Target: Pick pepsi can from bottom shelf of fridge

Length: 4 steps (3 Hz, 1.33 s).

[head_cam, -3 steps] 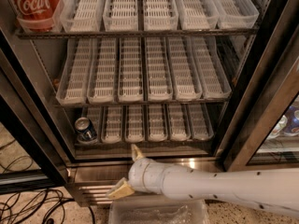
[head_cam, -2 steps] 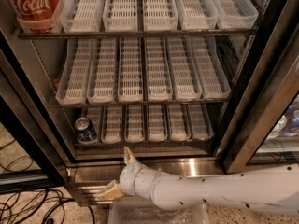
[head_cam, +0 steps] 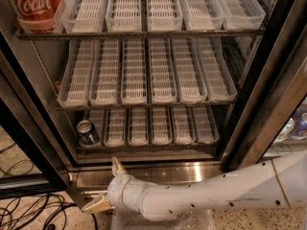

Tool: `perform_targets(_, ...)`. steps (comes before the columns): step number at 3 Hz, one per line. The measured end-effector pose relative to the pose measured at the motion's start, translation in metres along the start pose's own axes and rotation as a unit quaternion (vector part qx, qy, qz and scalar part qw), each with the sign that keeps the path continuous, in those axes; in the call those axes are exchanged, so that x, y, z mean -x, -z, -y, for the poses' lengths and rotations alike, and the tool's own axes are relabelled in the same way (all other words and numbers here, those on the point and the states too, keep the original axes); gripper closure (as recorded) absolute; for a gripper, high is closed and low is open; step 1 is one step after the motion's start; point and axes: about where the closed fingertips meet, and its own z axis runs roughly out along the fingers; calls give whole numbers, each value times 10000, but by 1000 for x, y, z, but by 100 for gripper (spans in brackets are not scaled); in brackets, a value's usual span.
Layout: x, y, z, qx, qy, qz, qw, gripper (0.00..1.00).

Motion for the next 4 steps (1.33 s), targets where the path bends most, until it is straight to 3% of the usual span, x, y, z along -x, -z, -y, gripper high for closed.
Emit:
perform_targets(1,0,0,0,0,0,4,10000,0)
perform_targets(2,5,-10,-4,-140,-65,252,9996,0)
perform_targets(3,30,-34,-22,-390,-111,907,9950,0)
perform_targets(4,59,-47,-27,-802,-40,1506,9853,0)
